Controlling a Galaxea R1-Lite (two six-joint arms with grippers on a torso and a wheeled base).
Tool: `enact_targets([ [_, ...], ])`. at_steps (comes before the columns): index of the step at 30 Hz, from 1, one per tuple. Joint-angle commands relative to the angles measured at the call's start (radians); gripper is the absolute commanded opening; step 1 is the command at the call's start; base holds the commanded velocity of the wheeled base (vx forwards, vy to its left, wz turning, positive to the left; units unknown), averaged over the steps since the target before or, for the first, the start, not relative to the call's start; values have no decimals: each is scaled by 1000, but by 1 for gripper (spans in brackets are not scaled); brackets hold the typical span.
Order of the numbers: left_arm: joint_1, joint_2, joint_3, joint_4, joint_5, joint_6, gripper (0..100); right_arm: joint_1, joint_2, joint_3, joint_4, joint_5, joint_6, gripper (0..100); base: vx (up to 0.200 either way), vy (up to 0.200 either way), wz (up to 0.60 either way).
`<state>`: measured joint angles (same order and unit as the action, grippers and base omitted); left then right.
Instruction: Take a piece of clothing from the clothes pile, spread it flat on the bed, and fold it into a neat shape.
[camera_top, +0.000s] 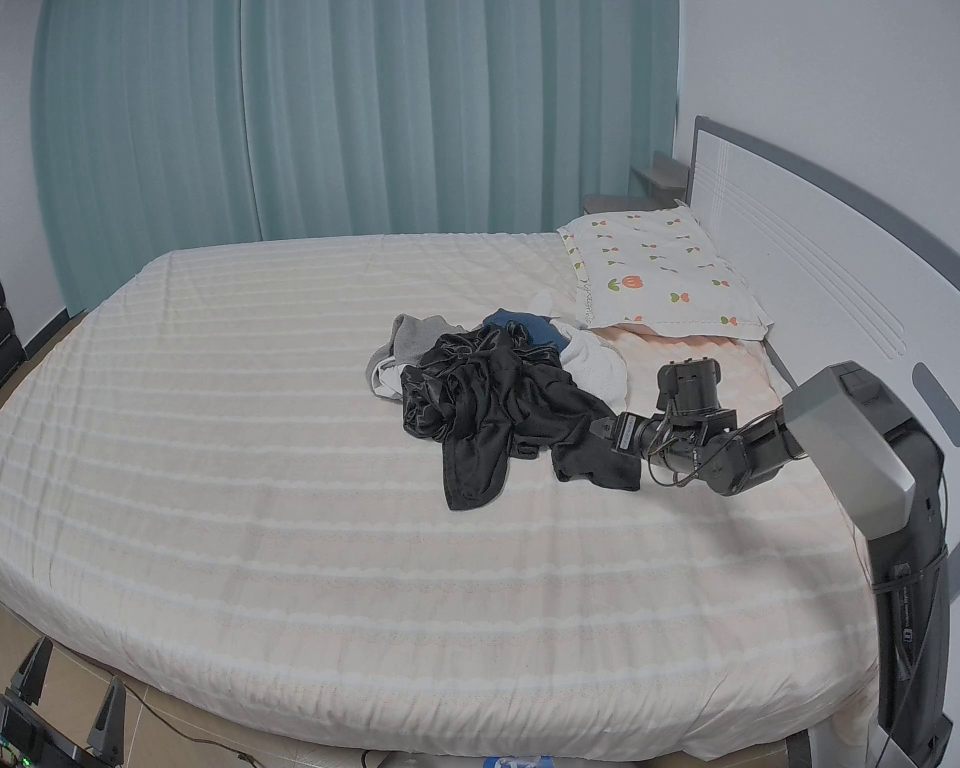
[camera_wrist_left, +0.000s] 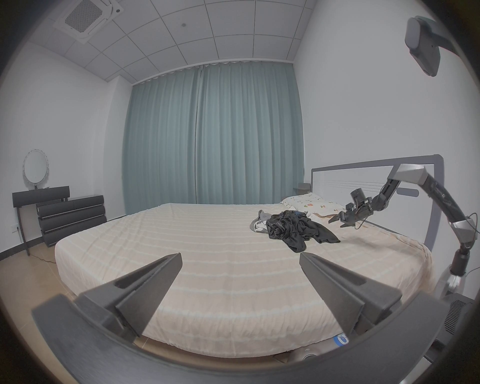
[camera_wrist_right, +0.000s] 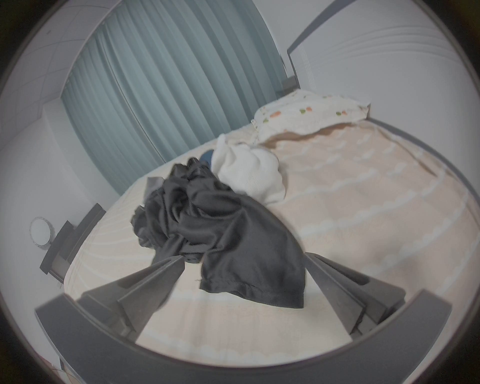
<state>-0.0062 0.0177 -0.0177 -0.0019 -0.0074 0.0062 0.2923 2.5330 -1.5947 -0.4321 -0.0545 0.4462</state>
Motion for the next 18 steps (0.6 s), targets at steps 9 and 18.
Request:
enact_targets([
  [9,0,-16,18,0,0,0,100,-9,141,-126,15,-36,5,100,0,0,0],
  [18,0,-16,18,0,0,1,100,7,190,-182,27,-38,11,0,0,0,0],
])
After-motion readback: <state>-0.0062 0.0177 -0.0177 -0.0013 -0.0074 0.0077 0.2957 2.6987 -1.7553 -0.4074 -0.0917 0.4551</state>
